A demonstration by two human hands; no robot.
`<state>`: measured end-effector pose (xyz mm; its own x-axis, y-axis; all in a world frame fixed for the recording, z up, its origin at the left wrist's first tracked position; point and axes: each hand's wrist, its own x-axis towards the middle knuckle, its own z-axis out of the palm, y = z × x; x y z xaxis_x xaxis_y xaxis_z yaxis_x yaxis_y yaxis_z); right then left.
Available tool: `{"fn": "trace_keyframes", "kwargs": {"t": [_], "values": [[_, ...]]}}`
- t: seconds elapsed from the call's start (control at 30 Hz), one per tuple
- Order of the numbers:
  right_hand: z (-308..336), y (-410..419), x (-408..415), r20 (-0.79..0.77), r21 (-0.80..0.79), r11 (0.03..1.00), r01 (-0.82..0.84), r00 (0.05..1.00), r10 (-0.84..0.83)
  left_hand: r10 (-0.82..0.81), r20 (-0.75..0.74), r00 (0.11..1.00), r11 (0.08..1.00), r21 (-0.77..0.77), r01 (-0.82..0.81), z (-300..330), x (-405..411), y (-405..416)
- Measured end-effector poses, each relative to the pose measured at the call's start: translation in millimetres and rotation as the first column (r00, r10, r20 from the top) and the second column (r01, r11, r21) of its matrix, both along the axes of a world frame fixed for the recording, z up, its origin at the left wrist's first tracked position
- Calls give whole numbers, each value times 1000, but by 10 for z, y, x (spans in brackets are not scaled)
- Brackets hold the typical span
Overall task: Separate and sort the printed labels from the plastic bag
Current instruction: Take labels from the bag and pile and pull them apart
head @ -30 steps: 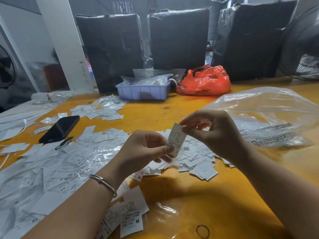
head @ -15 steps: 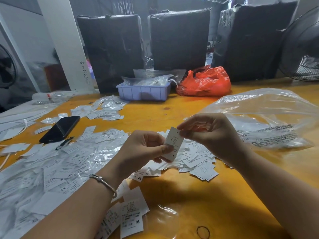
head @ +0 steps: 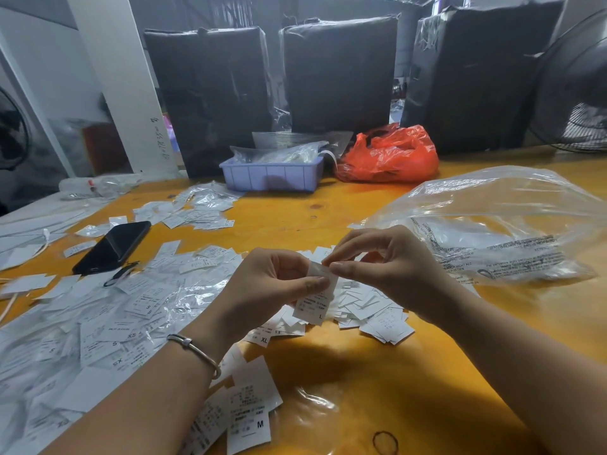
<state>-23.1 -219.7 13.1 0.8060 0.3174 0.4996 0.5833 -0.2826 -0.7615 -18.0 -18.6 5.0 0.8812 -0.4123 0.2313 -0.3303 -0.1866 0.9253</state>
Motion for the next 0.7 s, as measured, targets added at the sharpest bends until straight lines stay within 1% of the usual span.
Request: {"fn": "trace_keyframes", "kwargs": {"t": [0.13, 0.23, 0.27, 0.33, 0.4, 0.47, 0.53, 0.57, 0.63, 0.7], "values": [[1, 4, -4, -33, 27, 999, -31, 999, 32, 18, 8, 1000, 1000, 9, -18, 9, 6, -3], [-1, 17, -7, -55, -3, 999, -34, 998, 34, 22, 18, 1000, 999, 35, -22, 7, 14, 4], [-11, 15, 3, -54, -13, 1000, -11, 998, 10, 28, 12, 1000, 999, 27, -29, 10, 19, 14], [-36, -8, 44, -26, -18, 996, 92, 995, -93, 84, 15, 996, 996, -5, -84, 14, 42, 48], [-78, -59, 98, 29, -36, 969, 243, 970, -242, 229, 77, 970, 973, 0, -230, 9, 96, 100], [-129, -106, 151, 78, -113, 925, 364, 931, -357, 402, 149, 903, 913, 6, -407, -18, 161, 158], [-172, -119, 184, 108, -233, 889, 395, 919, -380, 546, 197, 814, 827, 24, -561, -31, 215, 199], [-188, -109, 188, 118, -297, 881, 369, 929, -350, 599, 228, 767, 778, 58, -625, -37, 241, 221], [-209, -59, 173, 118, -412, 874, 256, 967, -228, 657, 301, 691, 672, 181, -718, -40, 272, 267], [-242, 13, 155, 109, -504, 849, 159, 987, -120, 654, 352, 670, 569, 355, -742, -45, 296, 317]]}}
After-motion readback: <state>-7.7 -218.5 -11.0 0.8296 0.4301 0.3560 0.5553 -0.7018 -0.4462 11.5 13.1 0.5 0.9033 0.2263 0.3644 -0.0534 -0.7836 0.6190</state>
